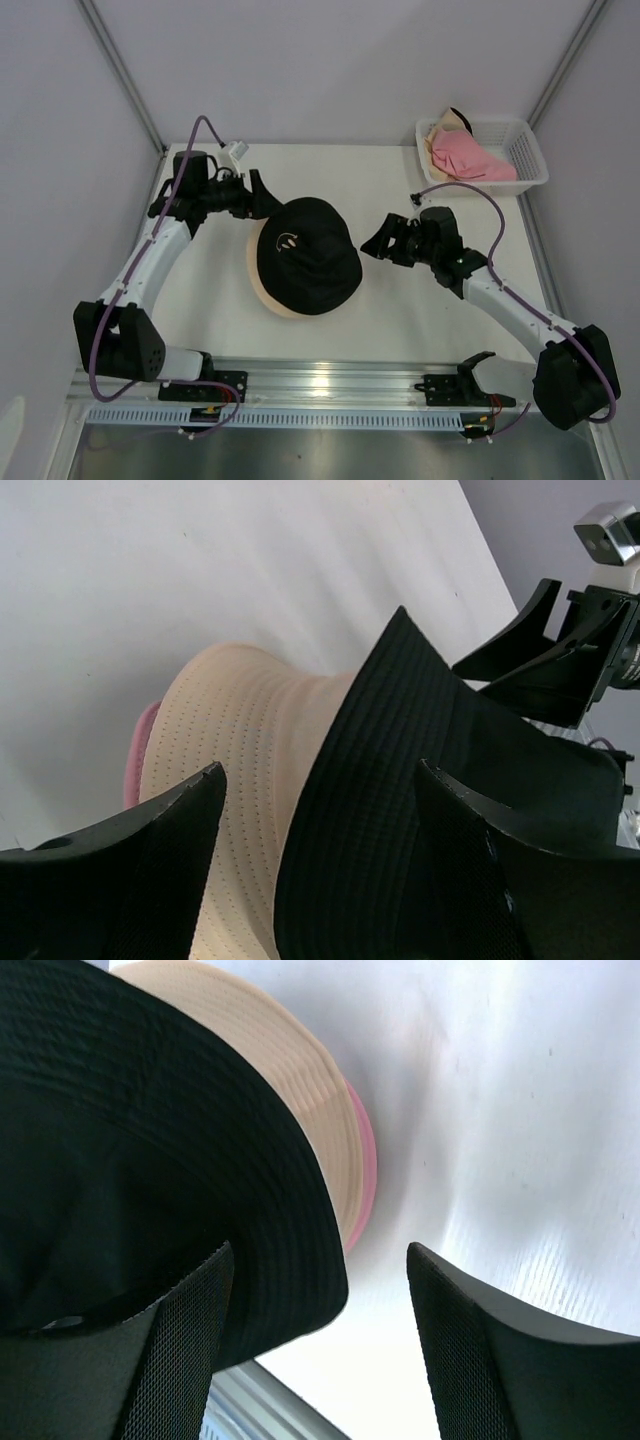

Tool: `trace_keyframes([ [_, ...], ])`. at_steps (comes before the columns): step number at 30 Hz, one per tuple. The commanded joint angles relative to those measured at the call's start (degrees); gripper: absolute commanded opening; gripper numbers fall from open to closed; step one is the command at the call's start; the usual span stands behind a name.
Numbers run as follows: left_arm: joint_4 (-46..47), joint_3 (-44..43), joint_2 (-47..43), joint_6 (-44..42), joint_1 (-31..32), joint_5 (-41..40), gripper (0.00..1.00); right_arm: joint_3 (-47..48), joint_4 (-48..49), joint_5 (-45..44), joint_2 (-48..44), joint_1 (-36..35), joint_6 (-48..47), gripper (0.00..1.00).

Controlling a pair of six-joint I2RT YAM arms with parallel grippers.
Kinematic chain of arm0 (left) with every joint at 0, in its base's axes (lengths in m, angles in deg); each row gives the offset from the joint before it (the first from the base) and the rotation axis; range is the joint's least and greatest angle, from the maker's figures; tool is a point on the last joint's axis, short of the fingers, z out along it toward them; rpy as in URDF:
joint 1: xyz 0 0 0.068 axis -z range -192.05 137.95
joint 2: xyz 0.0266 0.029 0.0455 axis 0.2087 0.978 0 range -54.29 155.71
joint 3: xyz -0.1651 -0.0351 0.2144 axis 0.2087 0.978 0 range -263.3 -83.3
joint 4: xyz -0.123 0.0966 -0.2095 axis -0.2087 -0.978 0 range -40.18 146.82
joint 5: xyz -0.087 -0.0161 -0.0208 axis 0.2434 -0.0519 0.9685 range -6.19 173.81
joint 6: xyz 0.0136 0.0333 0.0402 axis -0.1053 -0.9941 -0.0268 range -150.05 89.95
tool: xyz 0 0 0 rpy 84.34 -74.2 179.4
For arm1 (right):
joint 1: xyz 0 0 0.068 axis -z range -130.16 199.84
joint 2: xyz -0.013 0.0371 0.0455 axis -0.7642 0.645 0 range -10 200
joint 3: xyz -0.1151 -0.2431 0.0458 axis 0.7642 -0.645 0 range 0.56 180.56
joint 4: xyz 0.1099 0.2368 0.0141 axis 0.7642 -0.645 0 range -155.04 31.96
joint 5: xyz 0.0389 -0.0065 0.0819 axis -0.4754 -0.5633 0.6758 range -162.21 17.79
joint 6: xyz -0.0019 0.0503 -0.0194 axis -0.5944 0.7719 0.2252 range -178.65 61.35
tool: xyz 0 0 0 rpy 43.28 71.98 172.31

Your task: Stack the hats

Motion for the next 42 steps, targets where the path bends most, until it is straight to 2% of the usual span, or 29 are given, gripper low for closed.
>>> trace_keyframes([
  [1,0.7,-3.2,1.7,-3.7,-0.3,5.8,0.79,-2.1,1.4,-1.2,-3.1,0.0,2.4,0.73],
  [3,1.1,-3.5,3.1,-3.8,-0.3,7.4,0.77,-2.5,1.1,-1.2,-3.8,0.0,2.6,0.73],
  [7,2.7,-2.8,4.4,-1.9,0.1,11.0,0.65,-2.4,0.3,-1.8,-4.2,0.0,2.4,0.73],
  [14,5.2,1.7,5.0,0.2,0.7,10.3,0.48,-4.0,3.6,0.0,-3.6,-0.2,4.9,0.73],
  [15,5.2,1.7,5.1,0.6,0.8,10.0,0.42,-4.2,3.7,0.5,-3.1,-0.4,5.3,0.73],
  [20,6.3,1.5,6.3,2.3,1.0,8.2,0.24,-6.0,5.6,0.6,-3.2,-1.4,8.1,0.73],
  [21,6.1,1.3,6.5,2.8,1.1,7.8,0.16,-7.4,6.2,1.2,-3.5,-1.4,9.0,0.73],
  [25,5.8,2.3,6.0,5.2,1.6,4.6,0.02,-12.2,13.9,3.0,-4.7,-1.6,15.6,0.74],
  [31,11.0,12.1,-2.3,17.4,1.4,-11.1,0.01,-17.2,16.5,-0.1,-8.5,-2.1,19.8,0.75],
  [34,13.3,19.0,-7.9,22.3,1.4,-15.9,0.01,-19.2,19.4,-1.7,-11.0,-2.3,20.8,0.75],
  [42,11.6,24.7,-17.3,21.2,1.4,-18.1,0.01,-22.4,29.9,-1.6,-12.9,-2.6,20.5,0.73],
])
